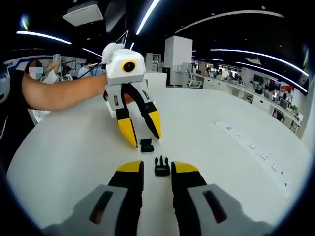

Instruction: Snap the two parts of the plastic buckle together until the buckle closes and remains connected.

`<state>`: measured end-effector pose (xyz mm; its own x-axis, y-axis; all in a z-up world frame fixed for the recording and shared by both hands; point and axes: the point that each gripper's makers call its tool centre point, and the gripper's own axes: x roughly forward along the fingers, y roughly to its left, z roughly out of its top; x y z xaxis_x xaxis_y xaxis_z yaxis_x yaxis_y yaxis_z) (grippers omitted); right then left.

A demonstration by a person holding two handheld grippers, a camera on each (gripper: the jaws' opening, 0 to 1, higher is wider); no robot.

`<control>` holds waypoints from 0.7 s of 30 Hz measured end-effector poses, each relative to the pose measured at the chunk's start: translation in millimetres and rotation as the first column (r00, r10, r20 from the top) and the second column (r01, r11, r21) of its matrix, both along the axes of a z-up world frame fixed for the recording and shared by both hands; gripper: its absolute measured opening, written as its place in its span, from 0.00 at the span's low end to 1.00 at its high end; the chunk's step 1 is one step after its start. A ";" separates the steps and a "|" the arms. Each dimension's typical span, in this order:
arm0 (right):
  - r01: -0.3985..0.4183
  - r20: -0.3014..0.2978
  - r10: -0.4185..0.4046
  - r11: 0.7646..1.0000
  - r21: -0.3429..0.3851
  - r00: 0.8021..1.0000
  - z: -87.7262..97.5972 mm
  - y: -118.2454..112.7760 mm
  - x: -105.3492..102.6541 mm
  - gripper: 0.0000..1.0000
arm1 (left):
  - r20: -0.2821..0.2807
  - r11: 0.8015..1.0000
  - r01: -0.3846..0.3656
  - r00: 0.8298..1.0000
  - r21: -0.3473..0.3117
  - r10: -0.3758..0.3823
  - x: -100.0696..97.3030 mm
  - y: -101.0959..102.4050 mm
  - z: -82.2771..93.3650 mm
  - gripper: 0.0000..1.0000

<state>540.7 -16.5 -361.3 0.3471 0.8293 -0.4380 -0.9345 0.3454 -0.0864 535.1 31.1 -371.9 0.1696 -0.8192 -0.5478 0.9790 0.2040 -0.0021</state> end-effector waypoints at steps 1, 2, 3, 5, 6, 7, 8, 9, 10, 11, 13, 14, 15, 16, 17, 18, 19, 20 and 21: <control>-0.001 0.001 0.001 1.000 -0.001 1.000 -0.9 -0.3 0.0 0.22 | -0.001 1.000 -0.001 1.000 -0.002 0.001 0.2 0.0 0.2 0.24; -0.001 0.000 0.001 1.000 -0.005 1.000 -2.0 -0.8 0.1 0.22 | -0.002 1.000 0.000 1.000 -0.002 0.000 0.1 -0.2 0.2 0.24; -0.004 0.001 0.004 1.000 -0.006 1.000 -2.6 -0.9 0.4 0.22 | -0.002 1.000 0.001 1.000 -0.003 -0.001 -0.2 -0.3 0.3 0.24; -0.006 0.000 0.006 1.000 -0.005 1.000 -2.4 -0.7 0.9 0.22 | -0.003 1.000 0.001 1.000 -0.006 -0.001 -0.6 -0.7 0.6 0.24; -0.007 -0.001 0.007 1.000 -0.003 1.000 -2.1 -0.5 0.8 0.22 | -0.005 1.000 0.002 1.000 -0.007 -0.002 1.3 -0.5 0.7 0.24; -0.008 -0.001 0.008 1.000 0.000 1.000 -1.6 -0.1 0.6 0.22 | -0.006 1.000 0.003 1.000 -0.009 -0.003 1.9 -0.6 0.7 0.24; -0.008 -0.003 0.008 1.000 0.003 1.000 -1.3 0.2 0.3 0.22 | -0.009 1.000 0.006 1.000 -0.011 -0.006 0.4 -1.3 0.5 0.24; -0.009 -0.005 0.009 1.000 0.008 1.000 -1.1 1.1 -1.2 0.22 | -0.011 1.000 0.007 1.000 -0.012 -0.007 0.0 -1.7 0.1 0.24; -0.011 -0.010 0.011 1.000 0.010 1.000 -1.2 1.7 -2.1 0.22 | -0.013 1.000 0.007 1.000 -0.013 -0.008 -0.9 -1.6 -0.2 0.24; -0.012 -0.011 0.012 1.000 0.010 1.000 -1.3 1.7 -0.6 0.22 | -0.017 1.000 0.008 1.000 -0.017 -0.008 -1.1 -1.8 -0.1 0.24; -0.013 -0.012 0.013 1.000 0.010 1.000 -1.7 1.9 -0.3 0.22 | -0.018 1.000 0.008 1.000 -0.019 -0.008 -1.0 -2.2 -0.2 0.24; -0.012 -0.014 0.012 1.000 0.006 1.000 -3.3 2.0 0.6 0.22 | -0.020 1.000 0.007 1.000 -0.018 -0.007 -1.6 -2.2 -1.5 0.24; -0.013 -0.014 0.013 1.000 0.006 1.000 -3.8 2.4 0.5 0.22 | -0.019 1.000 0.007 1.000 -0.016 -0.007 -1.2 -2.2 -1.8 0.24; -0.013 -0.014 0.013 1.000 0.006 1.000 -4.2 2.9 0.8 0.22 | -0.023 1.000 0.007 1.000 -0.016 -0.007 -0.6 -2.5 -2.0 0.24; -0.013 -0.013 0.014 1.000 0.008 1.000 -4.2 3.7 1.1 0.22 | -0.023 1.000 0.008 1.000 -0.018 -0.009 -0.2 -2.8 -1.8 0.24; -0.014 -0.019 0.014 1.000 0.012 1.000 -4.1 4.8 1.1 0.22 | -0.026 1.000 0.009 1.000 -0.024 -0.010 0.7 -3.2 -1.1 0.24; -0.015 -0.024 0.015 1.000 0.016 1.000 -3.7 5.7 0.7 0.22 | -0.029 1.000 0.008 1.000 -0.027 -0.009 1.2 -3.3 -0.9 0.23; -0.015 -0.024 0.015 1.000 0.018 1.000 -3.5 6.1 1.0 0.22 | -0.031 1.000 0.007 1.000 -0.029 -0.008 2.1 -3.2 -0.8 0.23; -0.014 -0.023 0.014 1.000 0.018 1.000 -3.5 6.0 2.1 0.22 | -0.030 1.000 0.006 1.000 -0.029 -0.007 2.9 -3.0 -1.1 0.23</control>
